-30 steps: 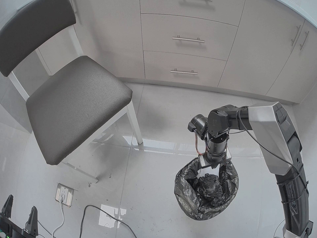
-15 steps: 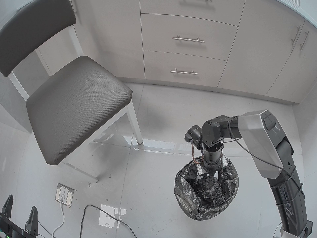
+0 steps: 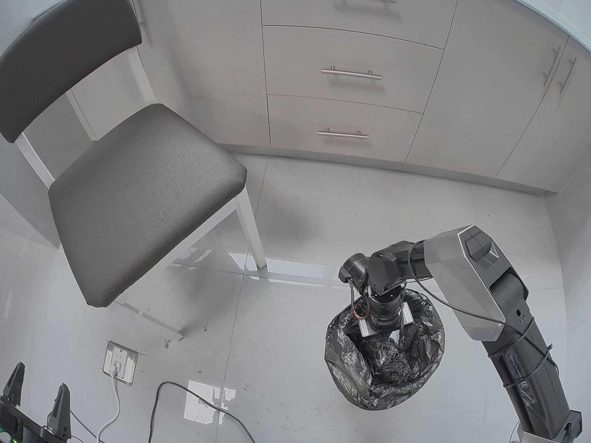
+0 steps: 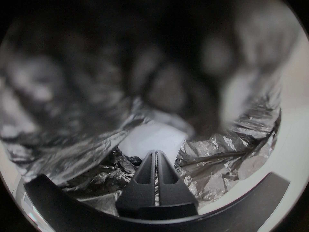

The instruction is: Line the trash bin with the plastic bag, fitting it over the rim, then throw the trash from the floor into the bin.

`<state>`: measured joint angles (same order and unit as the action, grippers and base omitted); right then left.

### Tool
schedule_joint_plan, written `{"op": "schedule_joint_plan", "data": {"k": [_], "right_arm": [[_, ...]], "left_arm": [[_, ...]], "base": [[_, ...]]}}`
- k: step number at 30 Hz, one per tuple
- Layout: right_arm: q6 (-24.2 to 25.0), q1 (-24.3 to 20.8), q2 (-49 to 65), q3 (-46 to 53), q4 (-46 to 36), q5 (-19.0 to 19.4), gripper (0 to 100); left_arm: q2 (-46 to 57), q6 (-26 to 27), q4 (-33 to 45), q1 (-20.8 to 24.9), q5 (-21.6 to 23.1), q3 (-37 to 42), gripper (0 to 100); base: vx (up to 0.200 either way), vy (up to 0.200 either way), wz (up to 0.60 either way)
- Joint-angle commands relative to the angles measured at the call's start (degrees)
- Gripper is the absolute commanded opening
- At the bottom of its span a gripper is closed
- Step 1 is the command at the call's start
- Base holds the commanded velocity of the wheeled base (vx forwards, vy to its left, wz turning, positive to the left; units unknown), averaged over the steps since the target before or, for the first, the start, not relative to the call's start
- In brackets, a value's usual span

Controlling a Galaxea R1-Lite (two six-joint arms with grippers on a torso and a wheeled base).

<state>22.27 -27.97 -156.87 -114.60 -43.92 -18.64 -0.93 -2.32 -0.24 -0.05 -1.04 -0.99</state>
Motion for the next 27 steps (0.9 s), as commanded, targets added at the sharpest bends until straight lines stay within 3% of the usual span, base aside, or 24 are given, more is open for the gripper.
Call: {"op": "schedule_joint_plan", "data": {"k": [1, 20, 27], "right_arm": [[0.1, 0.5, -1.8, 0.0, 0.3, 0.0, 0], [0.4, 1.8, -3.4, 0.0, 1.8, -0.3, 0], [0.3, 0.7, 3.0, 0.0, -2.0, -0.4, 0]], "left_arm": [[0.8, -0.1, 0.0, 0.0, 0.0, 1.0, 100], [0.8, -0.1, 0.0, 0.0, 0.0, 1.0, 100], [0.8, -0.1, 0.0, 0.0, 0.0, 1.0, 100]], "base": [[0.000, 0.000, 0.00], [0.000, 0.000, 0.00], [0.000, 0.000, 0.00]]}}
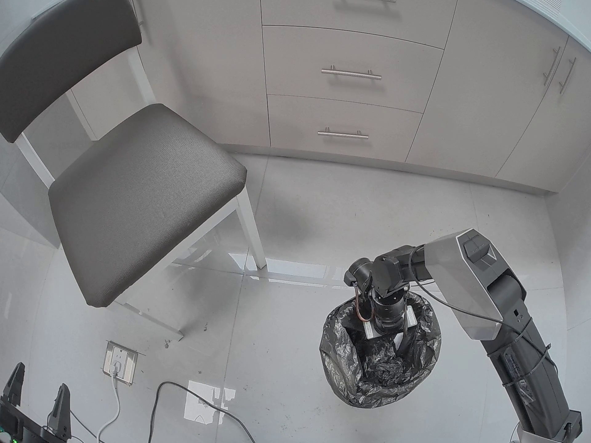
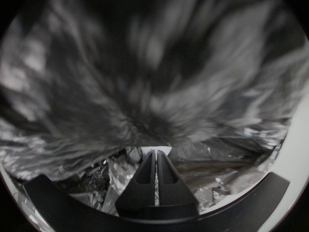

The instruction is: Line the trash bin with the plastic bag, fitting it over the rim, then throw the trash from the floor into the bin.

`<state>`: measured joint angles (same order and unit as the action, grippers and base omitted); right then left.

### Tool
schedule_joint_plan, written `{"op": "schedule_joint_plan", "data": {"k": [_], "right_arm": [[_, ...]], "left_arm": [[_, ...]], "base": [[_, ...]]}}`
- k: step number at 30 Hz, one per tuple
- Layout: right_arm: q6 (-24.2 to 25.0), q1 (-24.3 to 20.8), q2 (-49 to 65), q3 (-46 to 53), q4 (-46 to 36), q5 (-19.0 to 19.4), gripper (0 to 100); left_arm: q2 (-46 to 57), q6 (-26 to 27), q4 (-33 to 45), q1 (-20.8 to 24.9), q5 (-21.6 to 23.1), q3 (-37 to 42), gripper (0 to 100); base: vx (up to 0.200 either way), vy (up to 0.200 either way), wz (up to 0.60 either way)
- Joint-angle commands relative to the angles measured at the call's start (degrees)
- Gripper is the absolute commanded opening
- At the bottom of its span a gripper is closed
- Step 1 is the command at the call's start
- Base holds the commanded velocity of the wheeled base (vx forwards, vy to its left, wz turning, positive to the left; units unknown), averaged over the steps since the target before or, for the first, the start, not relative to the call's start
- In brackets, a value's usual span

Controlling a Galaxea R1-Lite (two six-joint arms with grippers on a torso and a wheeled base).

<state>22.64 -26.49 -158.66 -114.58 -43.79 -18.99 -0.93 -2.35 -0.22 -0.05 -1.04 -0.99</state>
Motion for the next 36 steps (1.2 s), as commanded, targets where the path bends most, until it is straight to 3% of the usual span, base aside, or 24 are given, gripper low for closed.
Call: {"op": "schedule_joint_plan", "data": {"k": [1, 15, 20, 23, 27, 31, 35, 36], "right_arm": [[0.0, -0.9, 6.5, 0.0, -3.5, -0.2, 0], [0.7, 1.8, 25.7, 0.0, -16.4, -5.6, 0], [0.1, 3.4, 37.6, 0.0, -25.2, -5.8, 0], [-1.4, 4.5, 45.5, 0.0, -28.6, -8.3, 0], [-5.4, 4.9, 56.4, 0.0, -34.3, -12.8, 0], [-9.4, 4.4, 66.5, 0.0, -40.2, -14.2, 0], [-18.2, 4.7, 77.4, 0.0, -43.5, -13.8, 0], [-22.5, 4.7, 81.8, 0.0, -43.8, -13.5, 0]], "left_arm": [[0.8, 0.0, 0.0, 0.0, 0.0, 1.0, 100], [0.9, 1.0, 0.0, 0.0, 0.1, 1.0, 100], [0.9, 2.2, 0.1, 0.0, 0.4, 1.0, 100], [0.9, 2.2, 0.1, 0.0, 0.4, 1.0, 100], [0.8, 2.1, 0.1, 0.0, 0.4, 1.0, 100], [0.8, 2.1, 0.1, 0.0, 0.3, 1.0, 100], [0.8, 2.0, 0.0, 0.0, 0.4, 1.0, 100], [0.9, 2.0, 0.1, 0.0, 0.4, 1.0, 100]], "base": [[0.000, 0.000, 0.00], [0.000, 0.000, 0.00], [0.000, 0.000, 0.00], [0.000, 0.000, 0.00], [0.000, 0.000, 0.00], [0.000, 0.000, 0.00], [0.000, 0.000, 0.00], [0.000, 0.000, 0.00]]}}
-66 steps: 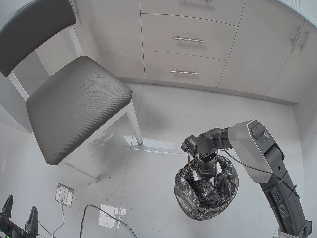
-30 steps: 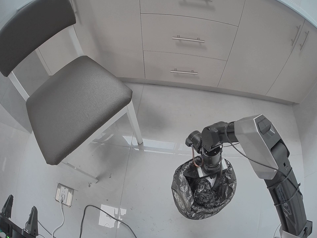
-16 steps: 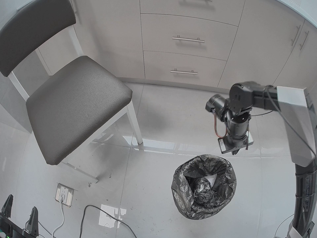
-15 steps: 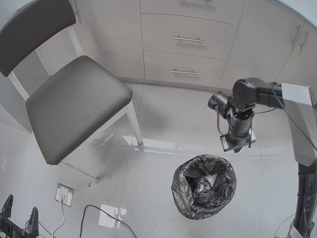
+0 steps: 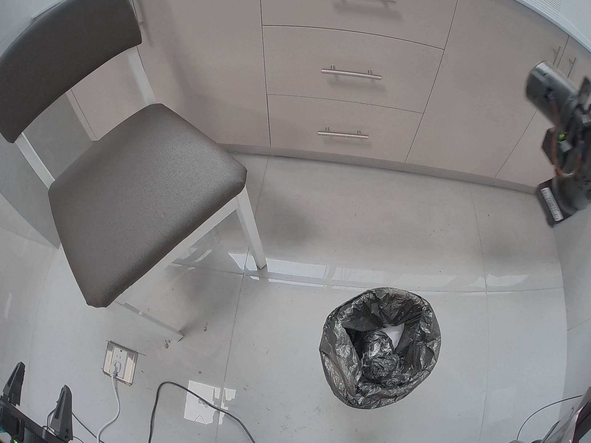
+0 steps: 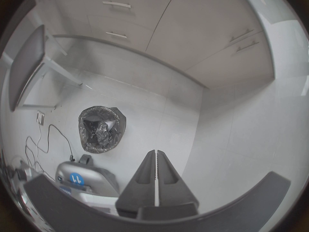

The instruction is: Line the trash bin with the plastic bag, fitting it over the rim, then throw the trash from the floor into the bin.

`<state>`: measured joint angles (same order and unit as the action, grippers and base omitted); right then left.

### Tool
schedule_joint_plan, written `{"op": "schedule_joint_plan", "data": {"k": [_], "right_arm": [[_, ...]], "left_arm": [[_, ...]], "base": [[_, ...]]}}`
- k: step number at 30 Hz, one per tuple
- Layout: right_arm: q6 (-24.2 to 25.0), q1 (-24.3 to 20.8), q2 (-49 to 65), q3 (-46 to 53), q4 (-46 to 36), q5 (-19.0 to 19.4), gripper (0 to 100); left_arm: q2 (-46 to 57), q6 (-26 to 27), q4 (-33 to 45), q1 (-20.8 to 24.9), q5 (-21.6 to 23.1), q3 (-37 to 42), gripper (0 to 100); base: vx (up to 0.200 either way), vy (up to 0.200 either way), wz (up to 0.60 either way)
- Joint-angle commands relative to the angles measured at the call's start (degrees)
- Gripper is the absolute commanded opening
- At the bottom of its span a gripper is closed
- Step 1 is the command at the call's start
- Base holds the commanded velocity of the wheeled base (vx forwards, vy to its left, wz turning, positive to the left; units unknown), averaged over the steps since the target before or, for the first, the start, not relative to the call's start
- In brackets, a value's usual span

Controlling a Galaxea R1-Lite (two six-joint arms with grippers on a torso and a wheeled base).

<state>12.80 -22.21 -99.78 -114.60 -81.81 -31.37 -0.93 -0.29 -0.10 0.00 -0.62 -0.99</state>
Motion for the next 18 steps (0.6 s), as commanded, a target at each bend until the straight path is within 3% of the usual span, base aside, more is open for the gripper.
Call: {"op": "schedule_joint_plan", "data": {"k": [1, 5, 8, 13, 14, 18], "right_arm": [[-14.7, 0.4, 25.0, 0.0, -5.9, -1.2, 0], [-24.1, 2.6, 35.3, 0.0, -6.4, -1.0, 0], [-28.5, 4.7, 43.3, 0.0, -6.5, 0.2, 0], [-30.7, 9.2, 54.3, 0.0, -6.3, 7.0, 0], [-31.9, 11.0, 59.5, 0.0, -5.8, 10.3, 0], [-33.4, 14.3, 68.1, 0.0, -2.7, 12.1, 0]], "left_arm": [[0.9, -0.1, 0.0, 0.0, 0.0, 1.0, 100], [0.8, -0.1, 0.0, 0.0, 0.0, 1.0, 100], [0.8, -0.1, 0.0, 0.0, 0.0, 1.0, 100], [0.8, -0.1, 0.0, 0.0, 0.0, 1.0, 100], [0.8, -0.1, 0.0, 0.0, 0.0, 1.0, 100], [0.8, -0.1, 0.0, 0.0, 0.0, 1.0, 100]], "base": [[0.000, 0.000, 0.00], [0.000, 0.000, 0.00], [0.000, 0.000, 0.00], [0.000, 0.000, 0.00], [0.000, 0.000, 0.00], [0.000, 0.000, 0.00]]}}
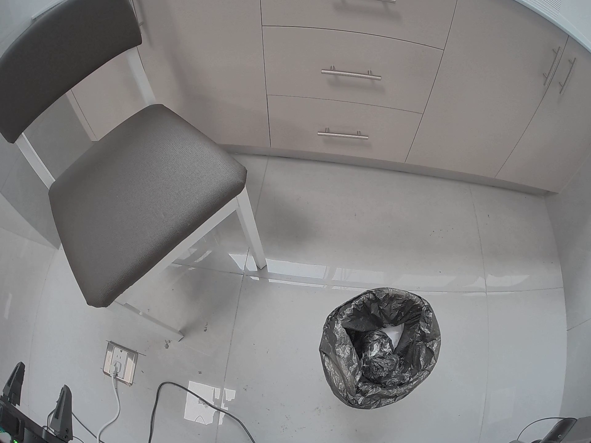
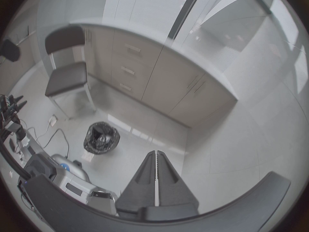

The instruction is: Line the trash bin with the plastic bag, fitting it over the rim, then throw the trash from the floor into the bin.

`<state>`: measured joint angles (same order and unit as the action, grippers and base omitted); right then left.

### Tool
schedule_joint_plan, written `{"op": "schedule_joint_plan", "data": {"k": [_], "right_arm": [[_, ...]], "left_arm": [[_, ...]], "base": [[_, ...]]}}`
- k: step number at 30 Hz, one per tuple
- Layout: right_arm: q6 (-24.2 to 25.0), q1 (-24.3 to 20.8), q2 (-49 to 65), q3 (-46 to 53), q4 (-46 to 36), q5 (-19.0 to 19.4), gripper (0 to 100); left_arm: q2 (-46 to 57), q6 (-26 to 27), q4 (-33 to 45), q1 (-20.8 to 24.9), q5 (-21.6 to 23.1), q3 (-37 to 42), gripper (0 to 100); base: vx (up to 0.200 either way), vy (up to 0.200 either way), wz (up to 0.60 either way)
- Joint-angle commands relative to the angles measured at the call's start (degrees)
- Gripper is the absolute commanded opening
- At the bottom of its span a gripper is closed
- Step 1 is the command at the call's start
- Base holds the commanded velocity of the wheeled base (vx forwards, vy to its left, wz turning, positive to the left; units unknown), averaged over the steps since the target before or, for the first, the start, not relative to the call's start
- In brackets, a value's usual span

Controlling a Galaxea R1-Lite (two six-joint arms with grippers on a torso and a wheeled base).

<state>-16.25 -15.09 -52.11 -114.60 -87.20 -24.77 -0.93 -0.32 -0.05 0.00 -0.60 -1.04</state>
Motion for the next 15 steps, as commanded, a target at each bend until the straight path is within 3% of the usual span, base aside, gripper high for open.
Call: {"op": "schedule_joint_plan", "data": {"k": [1, 15], "right_arm": [[-4.3, 7.8, 22.4, 0.0, 3.6, 5.4, 0], [-4.5, 13.9, 44.8, 0.0, 9.9, 5.8, 0]], "left_arm": [[0.8, 0.0, 0.0, 0.0, 0.0, 1.0, 100], [0.8, 0.0, 0.0, 0.0, 0.0, 1.0, 100]], "base": [[0.000, 0.000, 0.00], [0.000, 0.000, 0.00]]}}
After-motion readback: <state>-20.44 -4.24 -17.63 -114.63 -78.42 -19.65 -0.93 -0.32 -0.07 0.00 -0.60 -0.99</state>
